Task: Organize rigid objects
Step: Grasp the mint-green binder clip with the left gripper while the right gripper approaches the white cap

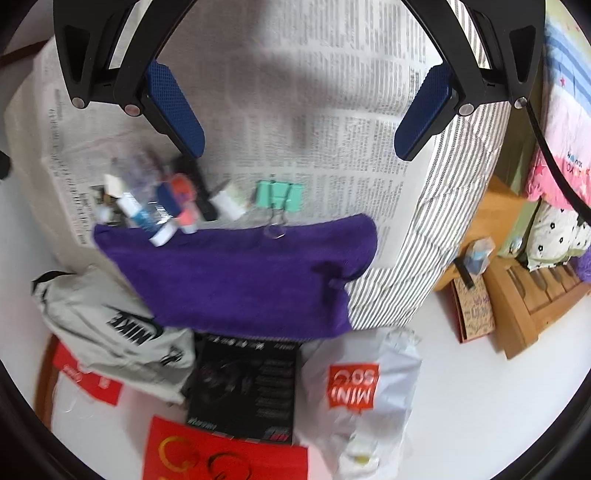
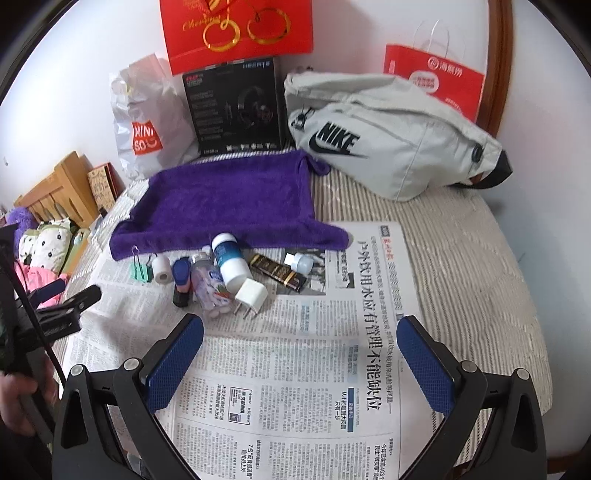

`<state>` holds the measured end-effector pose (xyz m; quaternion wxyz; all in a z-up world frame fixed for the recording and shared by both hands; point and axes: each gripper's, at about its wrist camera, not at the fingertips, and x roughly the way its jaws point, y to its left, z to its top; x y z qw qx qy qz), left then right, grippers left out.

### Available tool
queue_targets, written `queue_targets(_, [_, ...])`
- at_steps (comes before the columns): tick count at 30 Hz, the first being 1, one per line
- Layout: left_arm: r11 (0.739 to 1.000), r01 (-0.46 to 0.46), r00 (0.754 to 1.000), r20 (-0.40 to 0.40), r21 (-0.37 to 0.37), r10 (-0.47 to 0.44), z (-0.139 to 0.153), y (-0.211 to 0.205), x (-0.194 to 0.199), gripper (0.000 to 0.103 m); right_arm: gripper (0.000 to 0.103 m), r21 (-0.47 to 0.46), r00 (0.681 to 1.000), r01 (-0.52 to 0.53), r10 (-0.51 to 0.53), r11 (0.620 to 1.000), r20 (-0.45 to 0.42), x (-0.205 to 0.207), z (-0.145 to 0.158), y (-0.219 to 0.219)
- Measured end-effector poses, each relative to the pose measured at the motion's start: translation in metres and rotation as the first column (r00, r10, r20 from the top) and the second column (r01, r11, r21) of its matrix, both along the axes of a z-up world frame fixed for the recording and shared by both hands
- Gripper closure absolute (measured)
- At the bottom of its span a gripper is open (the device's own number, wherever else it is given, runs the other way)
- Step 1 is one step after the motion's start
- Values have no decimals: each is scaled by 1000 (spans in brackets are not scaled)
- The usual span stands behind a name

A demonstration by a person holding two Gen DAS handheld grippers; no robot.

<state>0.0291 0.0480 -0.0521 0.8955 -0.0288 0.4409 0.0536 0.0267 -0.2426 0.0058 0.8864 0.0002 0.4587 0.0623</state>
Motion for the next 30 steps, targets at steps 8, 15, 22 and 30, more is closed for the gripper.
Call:
queue_targets(8, [999,27,998,-50,21,-26,-39,2,45,6,0,-30,999,-11,9,1000,-51,17,-29,2])
queue_targets(15, [998,49,996,-75,43,-46,-60,-2,67,7,0,-44,995,5,-9,999,-95,34,-47,-6])
queue_targets(22, [999,43,997,-60,21,-41,-69,1,76,30,0,-51,993,13,-19,999,-119,49,-61,-9])
queue_targets(30, [994,101,994,-44,40,-100,-66,-11,71,64,4,-19,994,-1,-1,1000,-112,76,-75,-9])
